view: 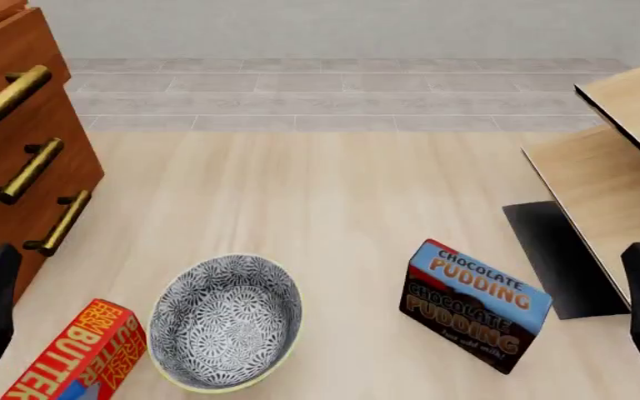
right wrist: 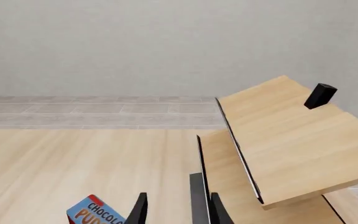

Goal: Close the top drawer of the cabinet and put the bowl on top of it.

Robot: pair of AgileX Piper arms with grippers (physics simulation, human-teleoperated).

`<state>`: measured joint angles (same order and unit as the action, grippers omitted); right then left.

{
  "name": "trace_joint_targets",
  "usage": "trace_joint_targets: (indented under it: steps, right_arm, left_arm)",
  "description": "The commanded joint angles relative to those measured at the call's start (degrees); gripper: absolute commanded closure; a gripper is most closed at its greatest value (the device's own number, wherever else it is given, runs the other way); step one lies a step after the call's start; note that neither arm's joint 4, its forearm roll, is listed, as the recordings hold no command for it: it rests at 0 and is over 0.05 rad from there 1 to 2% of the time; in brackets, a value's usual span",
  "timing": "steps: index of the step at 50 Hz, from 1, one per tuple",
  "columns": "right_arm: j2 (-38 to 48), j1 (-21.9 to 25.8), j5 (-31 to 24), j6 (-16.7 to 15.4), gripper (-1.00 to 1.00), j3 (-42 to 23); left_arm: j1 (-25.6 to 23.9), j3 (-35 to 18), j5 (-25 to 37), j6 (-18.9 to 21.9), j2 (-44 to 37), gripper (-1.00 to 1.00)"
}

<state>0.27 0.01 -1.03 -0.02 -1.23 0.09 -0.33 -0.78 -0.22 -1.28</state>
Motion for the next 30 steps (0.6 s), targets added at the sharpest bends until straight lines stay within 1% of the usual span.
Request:
trace_joint_targets:
  steps: [1, 2, 3, 4, 6, 7, 8, 9, 11, 12, 13, 14, 18, 19, 22, 23, 25, 27, 28, 30]
  right_arm:
    - [-0.01, 0.0, 0.22, 0.0, -1.0, 0.23]
    - [-0.01, -0.01, 0.22, 0.01, -1.0, 0.24]
    - [-0.01, -0.01, 0.22, 0.01, -1.0, 0.24]
    - [-0.01, -0.01, 0.22, 0.01, -1.0, 0.24]
    - [-0.01, 0.0, 0.22, -0.01, -1.0, 0.23]
    - [-0.01, -0.01, 0.22, 0.01, -1.0, 0.24]
    - [-0.01, 0.01, 0.22, 0.02, -1.0, 0.24]
    - [0.0, 0.0, 0.21, -0.01, -1.0, 0.23]
    - [-0.01, -0.02, 0.23, 0.0, -1.0, 0.23]
    - [-0.01, 0.0, 0.22, 0.01, -1.0, 0.24]
    - [-0.01, 0.0, 0.23, 0.0, -1.0, 0.23]
    - [-0.01, 0.0, 0.23, 0.0, -1.0, 0.23]
    - [-0.01, 0.01, 0.22, 0.0, -1.0, 0.23]
    - [0.0, 0.02, 0.22, -0.01, -1.0, 0.23]
    - [-0.02, 0.0, 0.23, 0.01, -1.0, 0.24]
    - [-0.01, -0.01, 0.22, 0.01, -1.0, 0.24]
    - [-0.01, 0.0, 0.22, 0.01, -1.0, 0.24]
    - [-0.01, 0.01, 0.23, 0.0, -1.0, 0.23]
    - [-0.01, 0.0, 0.22, 0.01, -1.0, 0.24]
    - [-0.01, -0.01, 0.22, 0.01, -1.0, 0.24]
  left_arm:
    - [1.16, -0.55, -0.37, -3.82, -1.46, -1.0]
    - [2.84, -1.73, -0.51, -2.84, -4.1, -1.0]
    - [2.85, -1.74, -0.64, -2.84, -4.23, -1.0]
    - [2.01, -3.51, -0.64, -2.48, -4.83, -1.0]
    - [2.62, -4.12, -1.08, -2.55, -6.07, -1.0]
    - [4.4, -4.94, -1.59, -3.8, -7.68, -1.0]
    - [3.9, -5.87, -2.21, -3.95, -9.1, -1.0]
    - [2.14, -7.02, -1.59, -1.84, -7.54, -1.0]
    - [2.66, -8.71, -2.06, -2.54, -10.29, -1.0]
    - [2.62, -9.28, -1.93, -3.53, -10.72, -1.0]
    - [2.62, -9.29, -1.94, -3.53, -10.73, -1.0]
    - [3.03, -10.75, -2.24, -2.63, -14.0, -1.0]
    - [2.98, -11.94, -2.94, -3.11, -15.95, -1.0]
    - [3.23, -12.41, -3.26, -2.95, -17.58, -1.0]
    - [3.08, -13.47, -3.78, -2.37, -18.84, -1.0]
    - [3.47, -14.04, -4.09, -3.19, -20.3, -1.0]
    - [3.31, -15.1, -4.36, -3.21, -21.33, -1.0]
    - [3.14, -15.89, -4.93, -5.25, -23.6, -1.0]
    - [3.05, -16.11, -5.05, -4.33, -23.55, -1.0]
    - [2.58, -16.65, -5.4, -4.87, -24.5, -1.0]
